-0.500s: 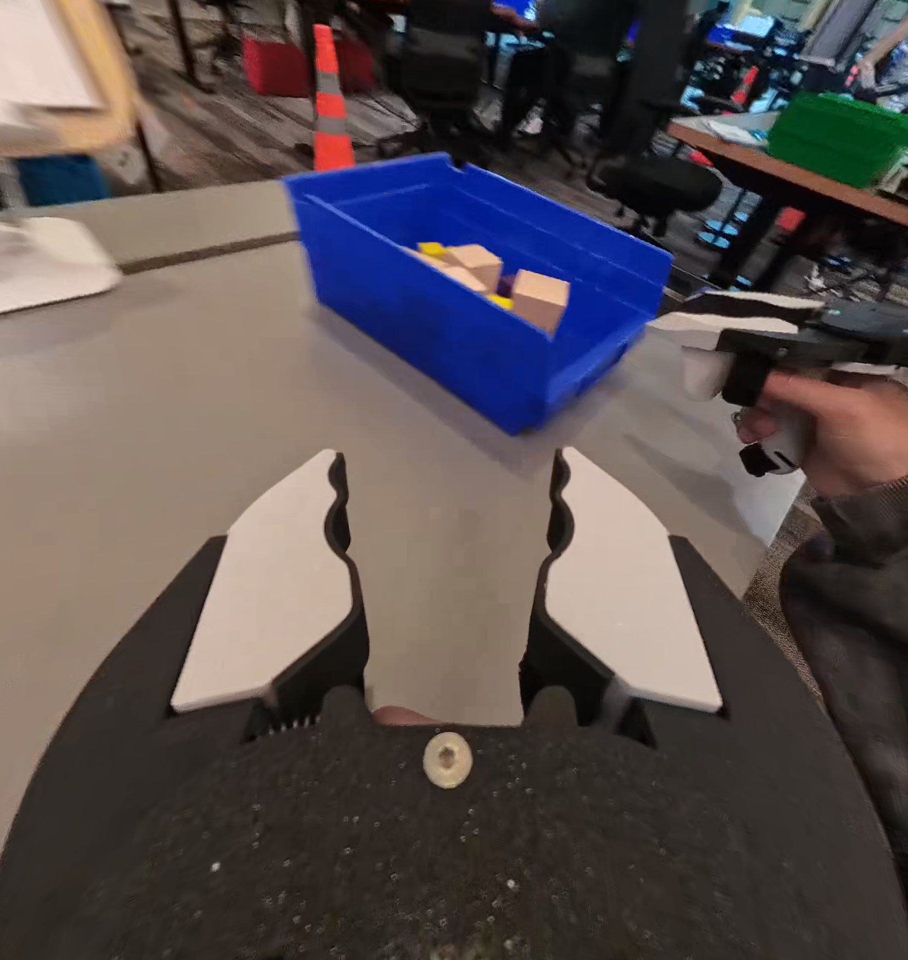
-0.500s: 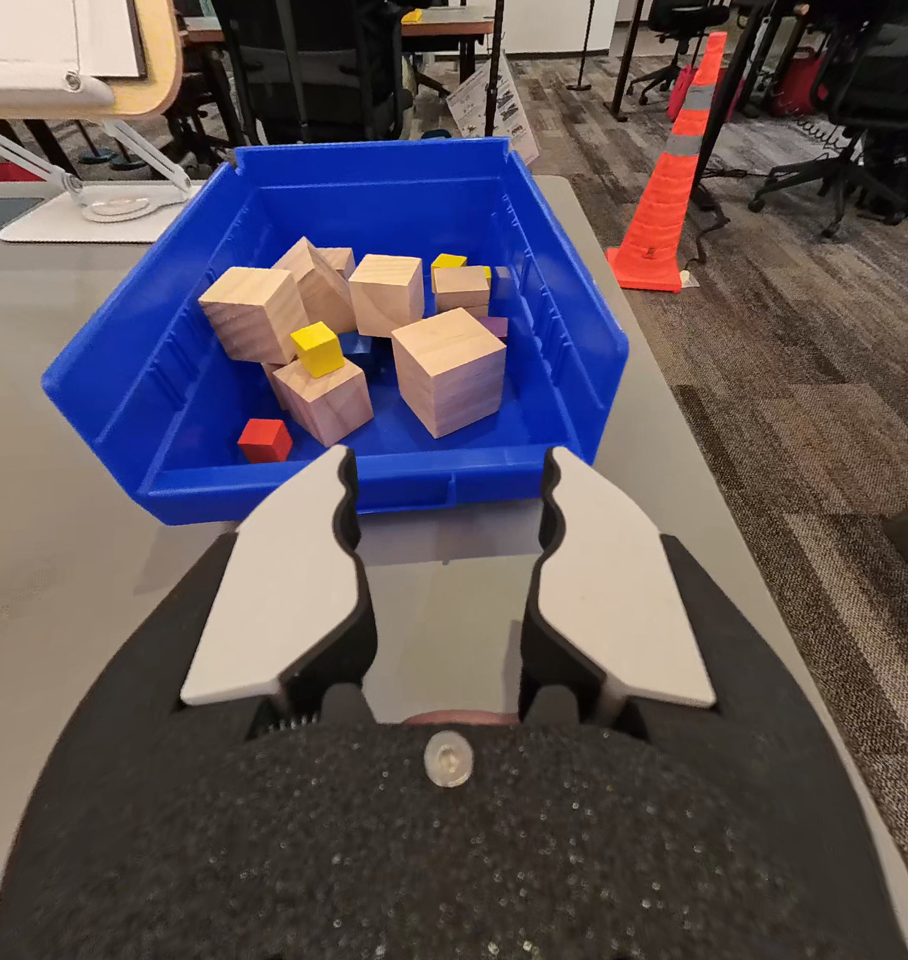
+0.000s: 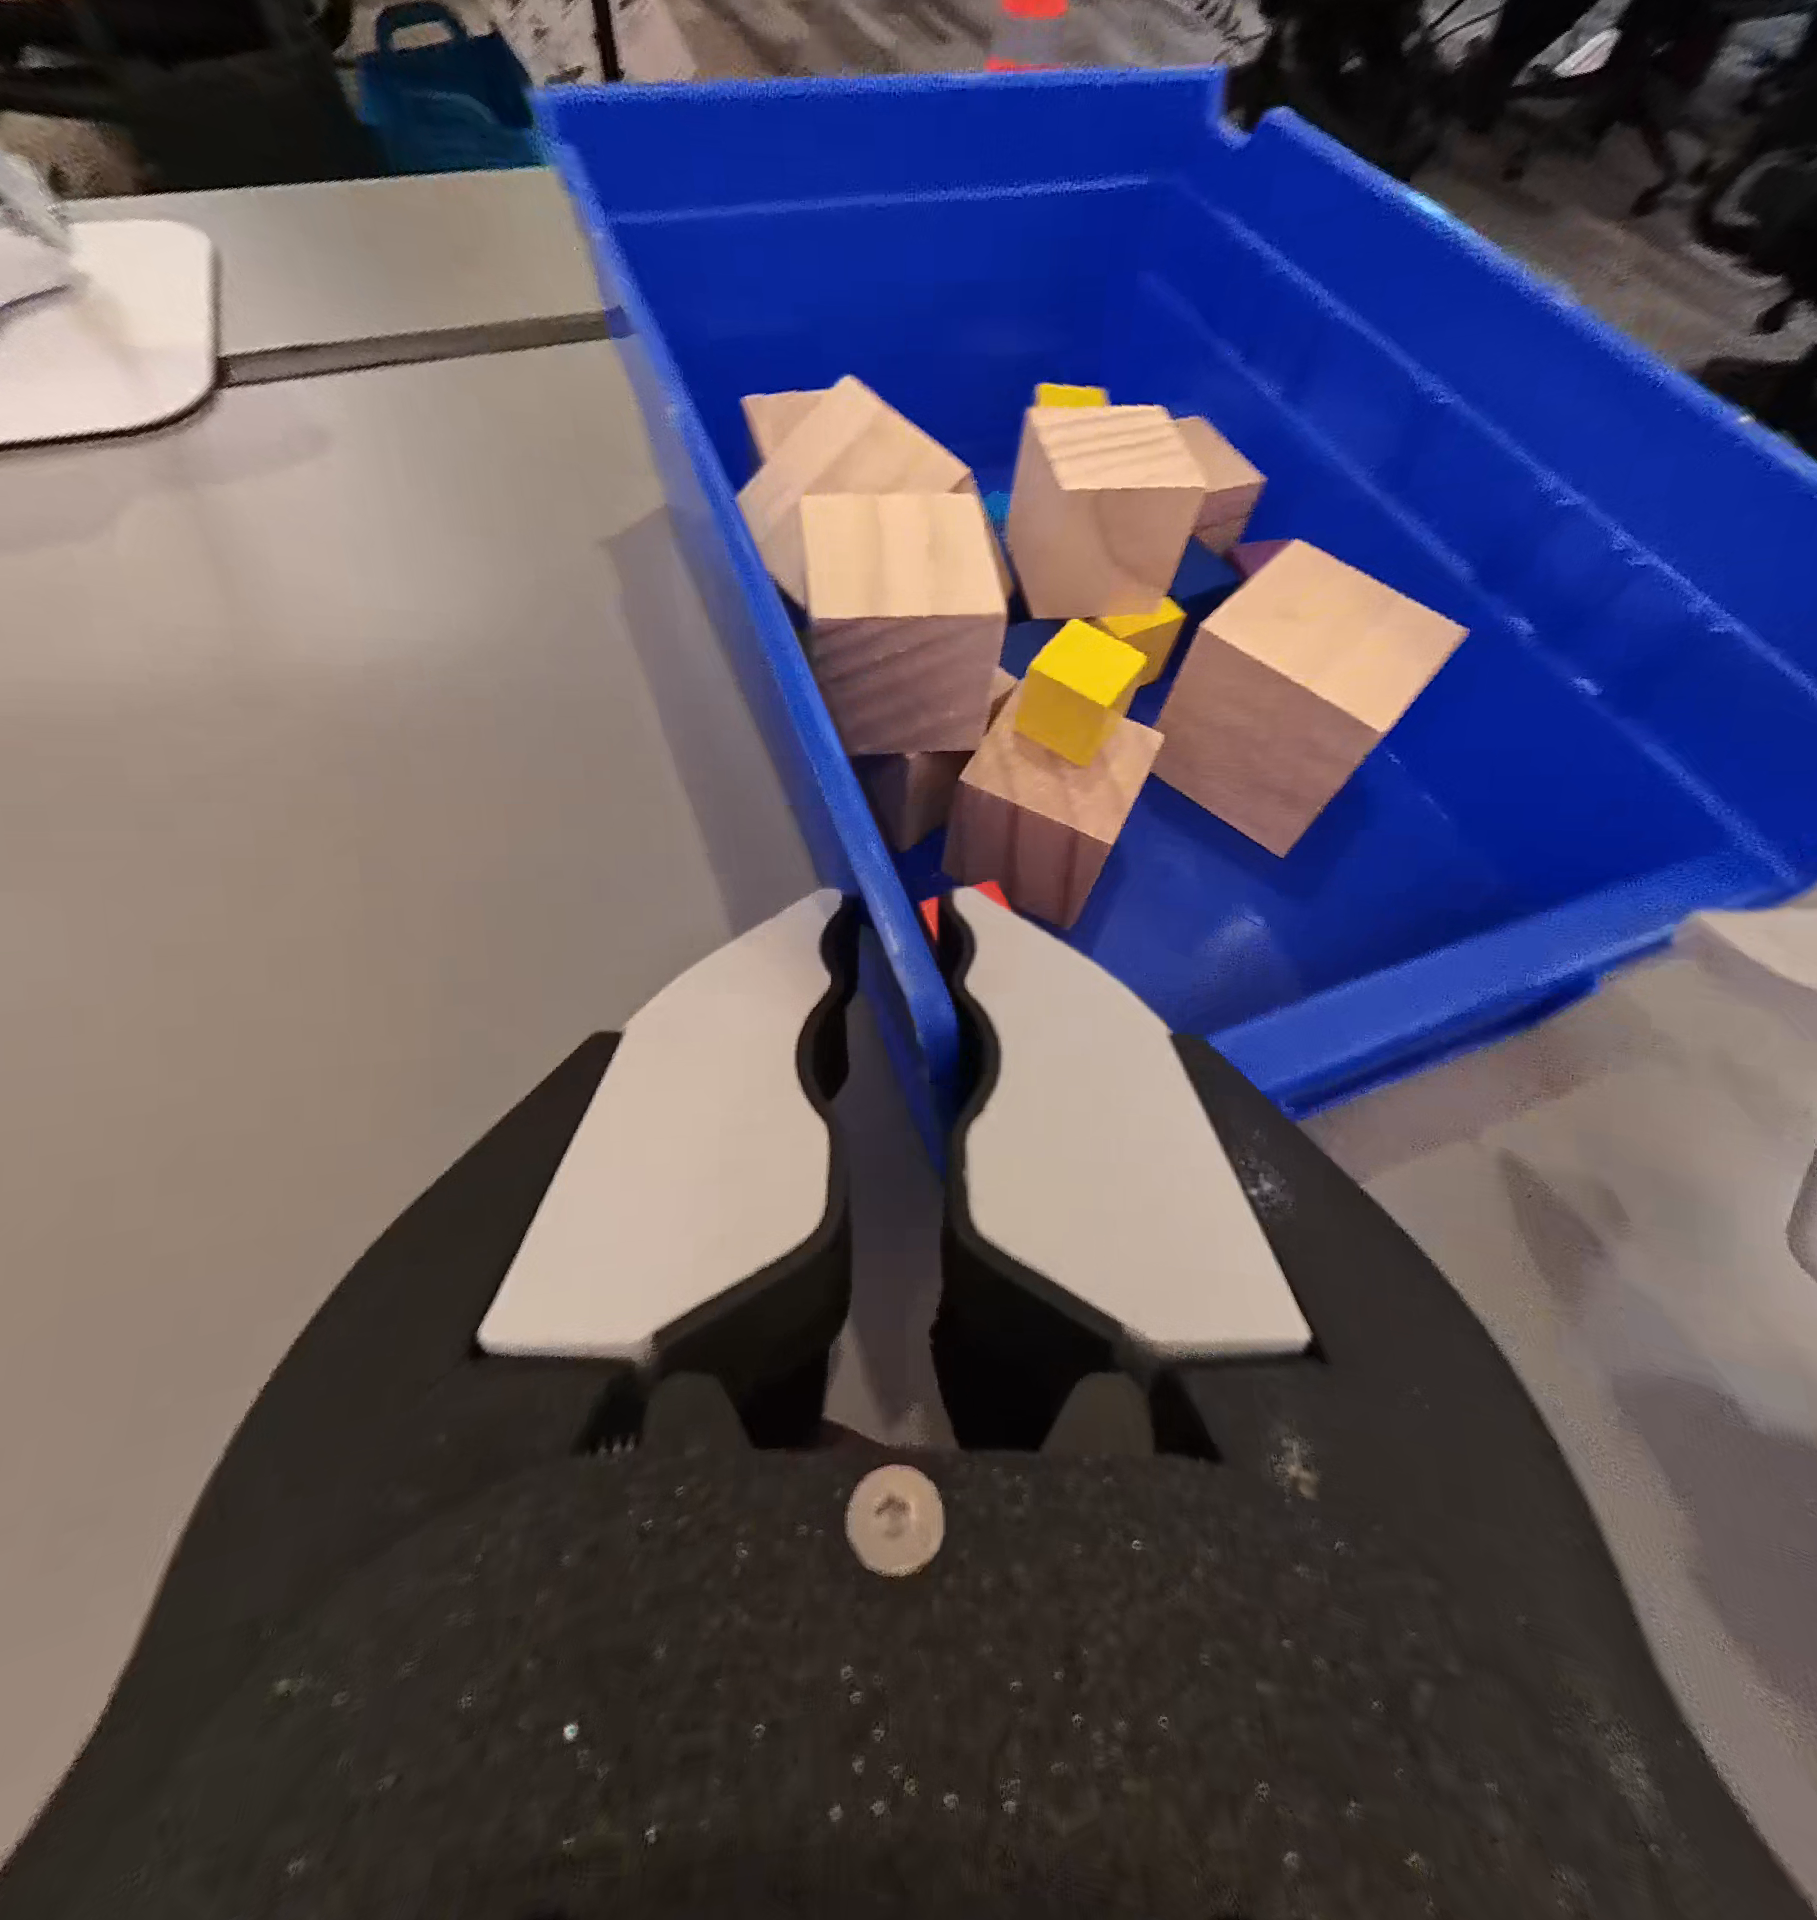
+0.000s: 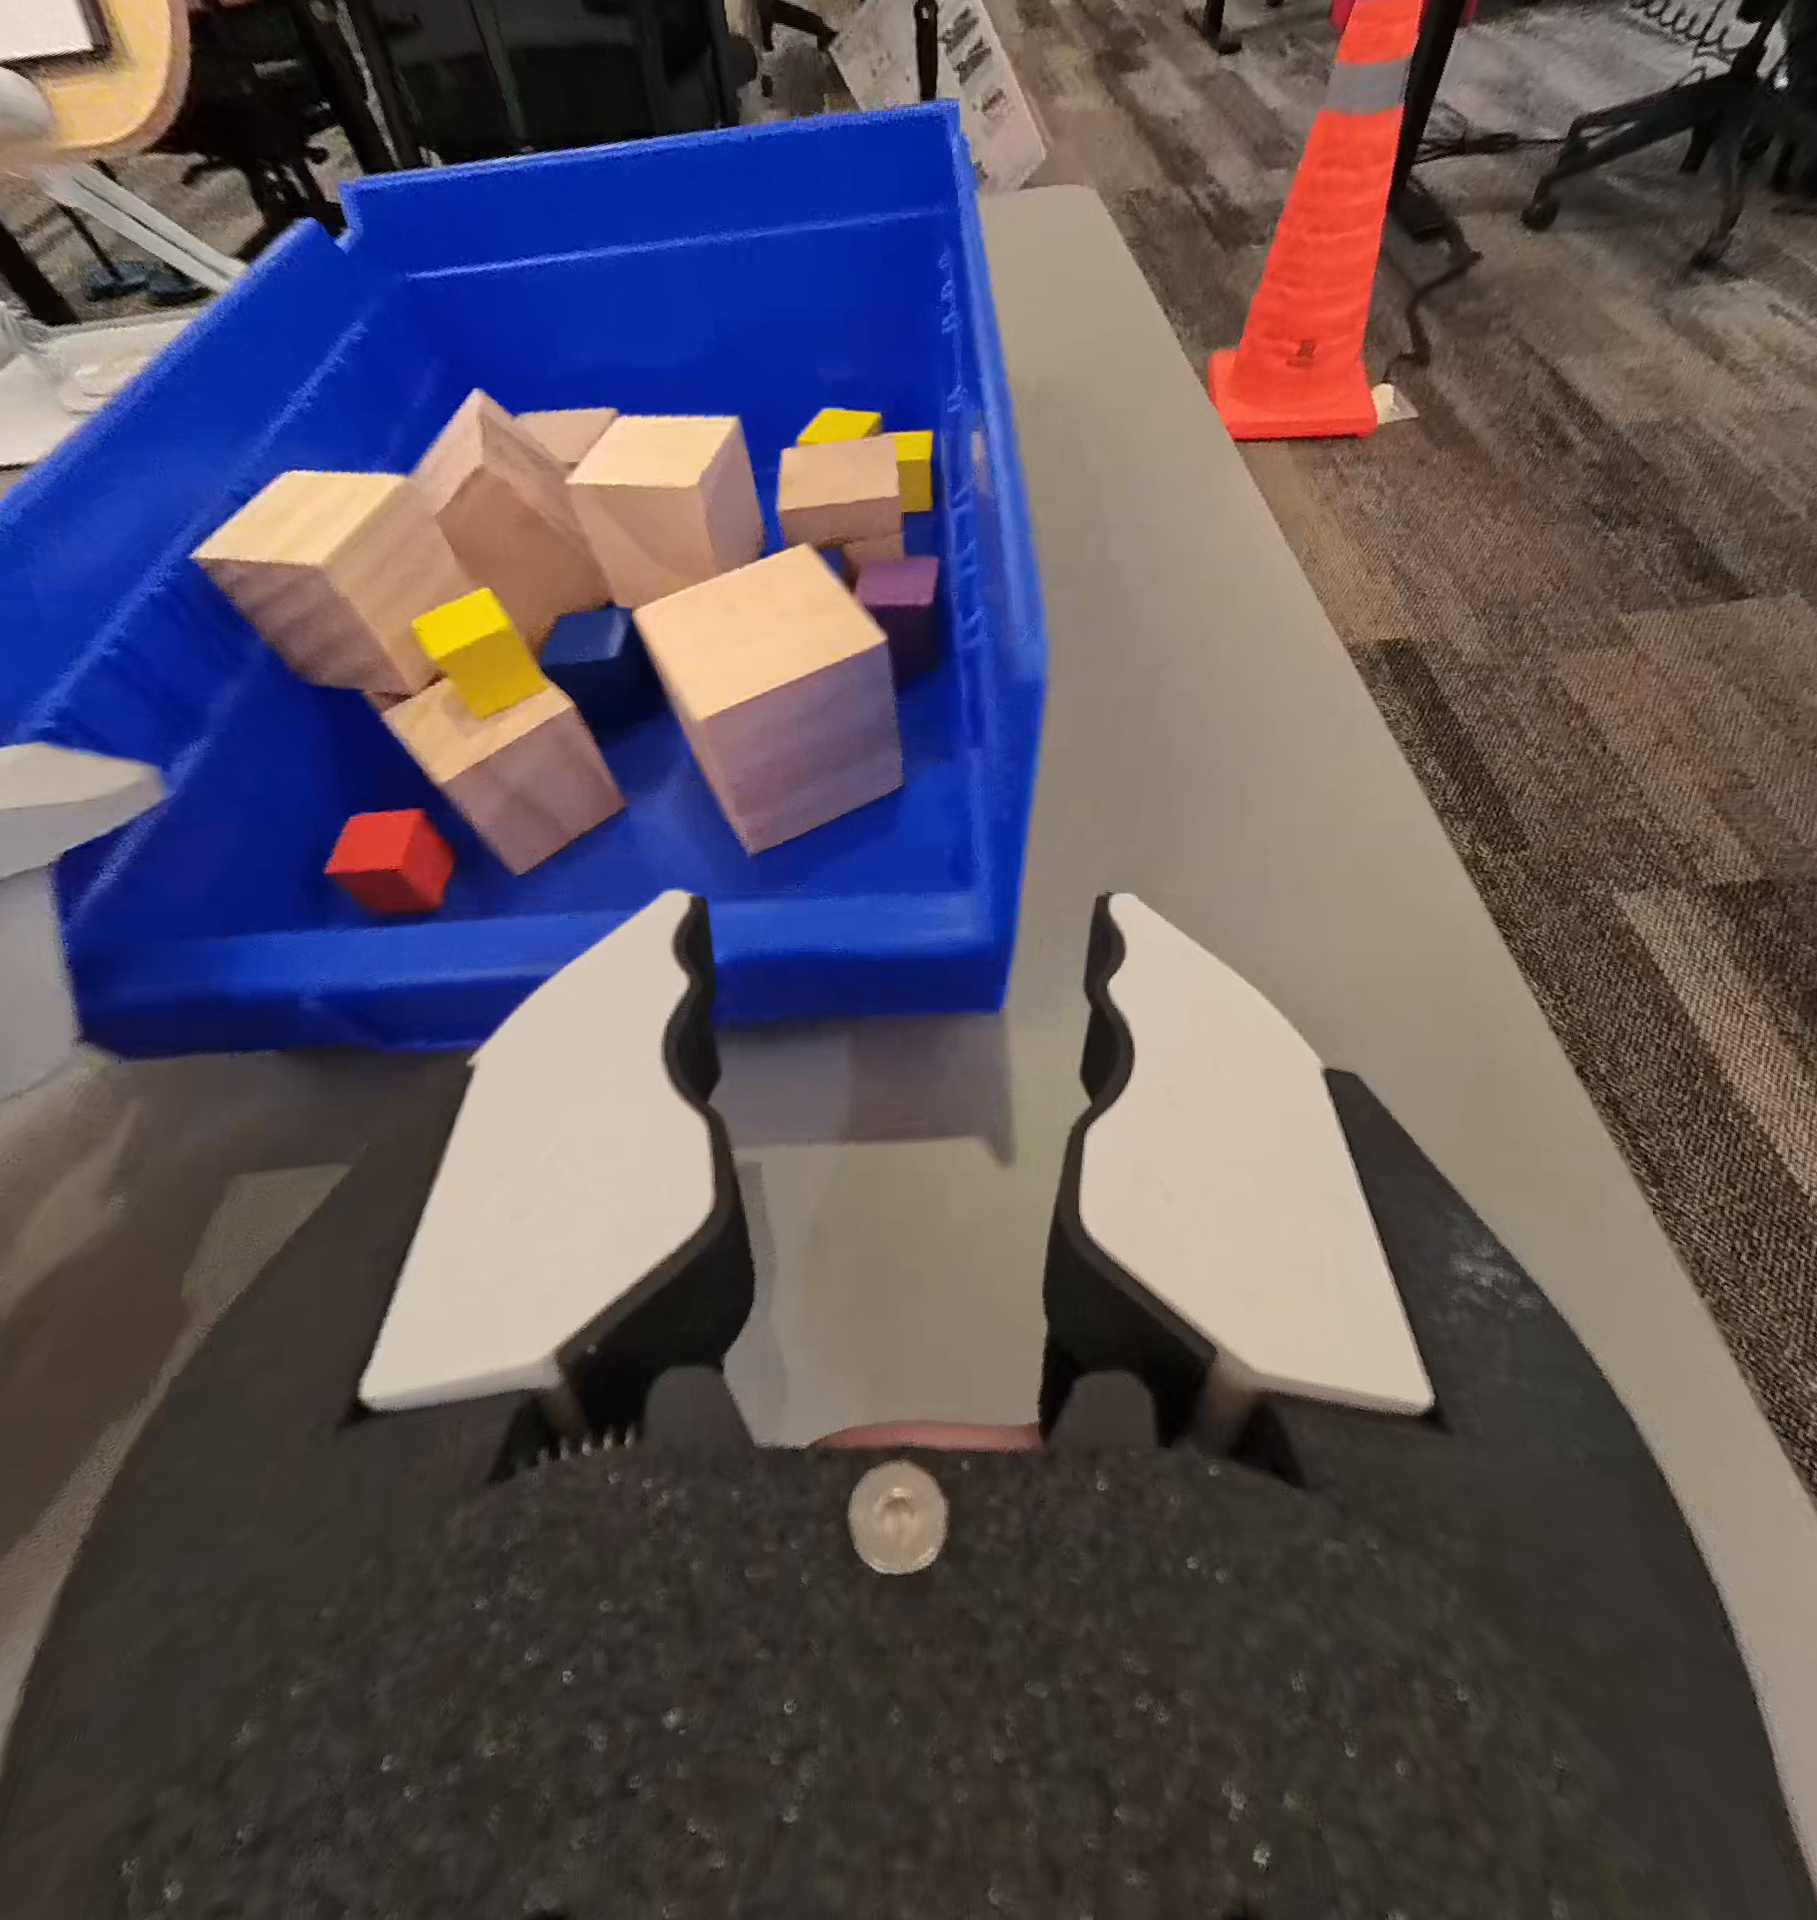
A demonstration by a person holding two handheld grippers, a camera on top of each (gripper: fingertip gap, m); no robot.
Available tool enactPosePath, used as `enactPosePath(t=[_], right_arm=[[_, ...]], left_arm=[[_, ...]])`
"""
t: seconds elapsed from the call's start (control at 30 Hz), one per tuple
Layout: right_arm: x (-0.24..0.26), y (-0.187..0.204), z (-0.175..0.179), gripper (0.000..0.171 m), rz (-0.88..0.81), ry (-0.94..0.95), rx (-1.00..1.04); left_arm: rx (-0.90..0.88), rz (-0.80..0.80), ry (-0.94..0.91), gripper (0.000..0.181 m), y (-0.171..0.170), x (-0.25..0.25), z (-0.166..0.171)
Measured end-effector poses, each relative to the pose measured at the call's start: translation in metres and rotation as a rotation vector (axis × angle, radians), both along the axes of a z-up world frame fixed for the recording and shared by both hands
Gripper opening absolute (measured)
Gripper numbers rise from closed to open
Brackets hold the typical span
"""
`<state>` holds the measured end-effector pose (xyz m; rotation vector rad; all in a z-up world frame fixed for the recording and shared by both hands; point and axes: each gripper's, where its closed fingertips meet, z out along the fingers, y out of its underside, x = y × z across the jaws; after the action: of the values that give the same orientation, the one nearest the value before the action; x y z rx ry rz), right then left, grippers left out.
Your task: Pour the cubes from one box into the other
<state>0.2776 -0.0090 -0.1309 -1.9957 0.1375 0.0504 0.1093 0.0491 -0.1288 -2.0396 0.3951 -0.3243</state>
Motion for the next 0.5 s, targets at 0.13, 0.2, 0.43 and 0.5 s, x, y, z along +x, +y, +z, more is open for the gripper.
enactPosePath(t=[0.13, 0.2, 0.43, 0.5], right_arm=[[-0.004, 0.010, -0.005, 0.062, -0.060, 0.023, -0.033], [-0.018, 0.013, -0.003, 0.058, -0.018, 0.071, -0.020], [-0.079, 0.002, 0.017, 0.002, -0.071, 0.052, -0.018], [-0.120, 0.014, 0.032, 0.002, -0.022, 0.030, 0.019]], left_arm=[[-0.017, 0.020, 0.006, 0.008, -0.010, -0.019, 0.000], [-0.018, 0.016, 0.007, 0.006, -0.015, -0.027, 0.000], [-0.002, 0.081, -0.045, 0.004, -0.022, -0.097, 0.018], [0.012, 0.129, -0.054, 0.004, -0.018, -0.139, 0.028]])
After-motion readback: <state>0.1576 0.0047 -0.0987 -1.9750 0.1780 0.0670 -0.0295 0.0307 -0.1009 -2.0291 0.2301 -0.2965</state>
